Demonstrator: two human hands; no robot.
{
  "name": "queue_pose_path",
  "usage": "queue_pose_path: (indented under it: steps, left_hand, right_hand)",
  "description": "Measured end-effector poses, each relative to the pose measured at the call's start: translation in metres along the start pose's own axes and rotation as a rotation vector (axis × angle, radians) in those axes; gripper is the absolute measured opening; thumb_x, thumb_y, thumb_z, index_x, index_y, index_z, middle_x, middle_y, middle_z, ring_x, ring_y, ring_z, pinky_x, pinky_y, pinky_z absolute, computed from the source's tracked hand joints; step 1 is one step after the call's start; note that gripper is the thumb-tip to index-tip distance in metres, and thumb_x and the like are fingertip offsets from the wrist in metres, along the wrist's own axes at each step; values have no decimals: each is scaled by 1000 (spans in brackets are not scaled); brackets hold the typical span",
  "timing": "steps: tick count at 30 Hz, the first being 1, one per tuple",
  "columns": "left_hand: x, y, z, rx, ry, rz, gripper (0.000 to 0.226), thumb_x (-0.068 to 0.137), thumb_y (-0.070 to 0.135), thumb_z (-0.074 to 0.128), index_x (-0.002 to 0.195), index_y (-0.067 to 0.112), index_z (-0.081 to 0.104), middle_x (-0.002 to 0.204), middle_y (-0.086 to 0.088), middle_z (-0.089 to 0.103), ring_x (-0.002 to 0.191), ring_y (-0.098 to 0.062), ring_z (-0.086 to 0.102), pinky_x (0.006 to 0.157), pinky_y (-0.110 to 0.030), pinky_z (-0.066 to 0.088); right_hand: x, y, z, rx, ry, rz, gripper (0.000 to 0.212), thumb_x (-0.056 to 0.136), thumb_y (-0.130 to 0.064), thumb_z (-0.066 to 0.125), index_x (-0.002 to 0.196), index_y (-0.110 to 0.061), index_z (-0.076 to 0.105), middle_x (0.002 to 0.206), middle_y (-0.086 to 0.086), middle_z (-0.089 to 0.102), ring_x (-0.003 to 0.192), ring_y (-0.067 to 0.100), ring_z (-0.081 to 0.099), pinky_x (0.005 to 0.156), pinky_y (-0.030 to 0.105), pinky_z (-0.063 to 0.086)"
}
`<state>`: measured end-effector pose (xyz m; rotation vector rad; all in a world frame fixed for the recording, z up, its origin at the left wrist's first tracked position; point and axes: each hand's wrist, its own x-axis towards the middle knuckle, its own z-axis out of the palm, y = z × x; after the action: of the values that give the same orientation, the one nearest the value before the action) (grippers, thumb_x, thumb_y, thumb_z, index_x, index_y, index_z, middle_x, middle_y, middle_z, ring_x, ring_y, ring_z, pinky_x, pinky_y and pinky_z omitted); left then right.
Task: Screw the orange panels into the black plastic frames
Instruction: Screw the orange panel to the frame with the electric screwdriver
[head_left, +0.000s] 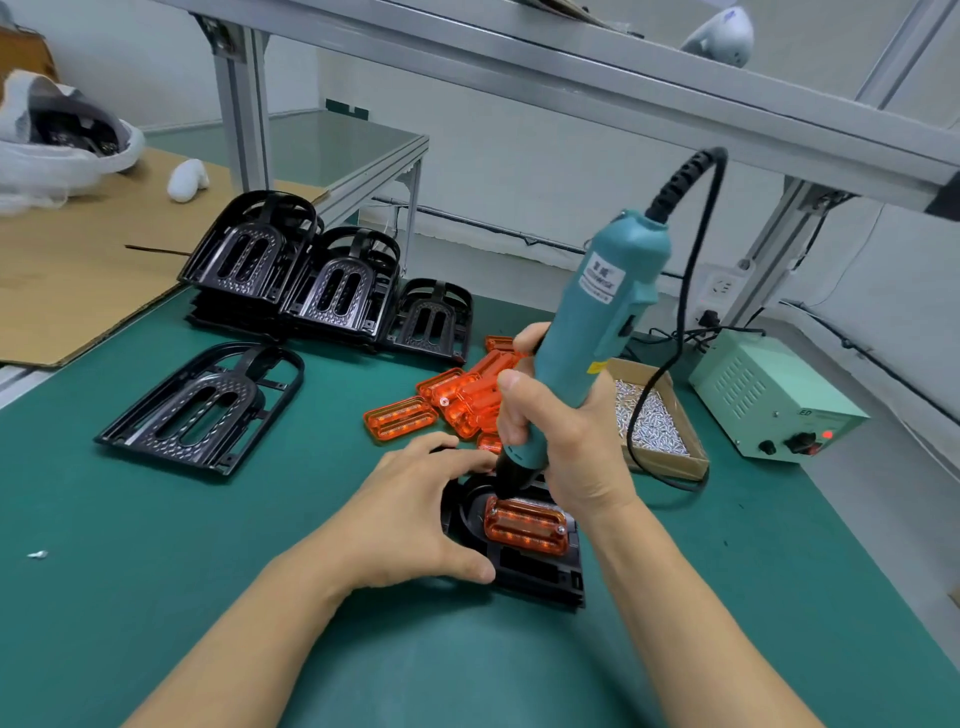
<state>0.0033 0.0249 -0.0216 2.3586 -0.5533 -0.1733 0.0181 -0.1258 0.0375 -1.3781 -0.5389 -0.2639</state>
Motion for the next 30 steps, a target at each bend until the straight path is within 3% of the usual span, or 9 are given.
queue_pose_path:
  steps: [4,12,24,30]
  left_hand:
    - [1,-1,0,-2,-1,-10,103,41,64,74,137,41,42,138,11,33,131,-15,31,110,-38,32]
    - [-1,0,0,-12,-4,-27,99,40,64,72,133,50,42,141,13,28,133,-14,27,112,-37,29]
    - [1,-4,2,-11,21,-18,95,39,67,71,129,50,46,136,14,33,129,-15,33,109,-39,34]
    - [0,-4,3,-26,27,-20,92,40,65,74,126,51,47,137,15,33,130,-14,33,109,-39,34]
  right_hand:
    - [0,1,3,8,-70,0,20,79,-12,63,95,-23,59,48,-3,47,41,15,39,49,26,40]
    - [-4,4,-5,5,56,-17,25,78,-15,63,96,-30,55,48,-6,49,42,14,40,52,29,41]
    - [-8,3,-7,1,39,-23,18,79,-13,64,85,-27,56,48,-5,48,42,17,38,53,31,40]
    - [-10,0,-6,7,4,-27,22,79,-12,65,90,-29,57,49,-5,50,43,16,41,54,31,42]
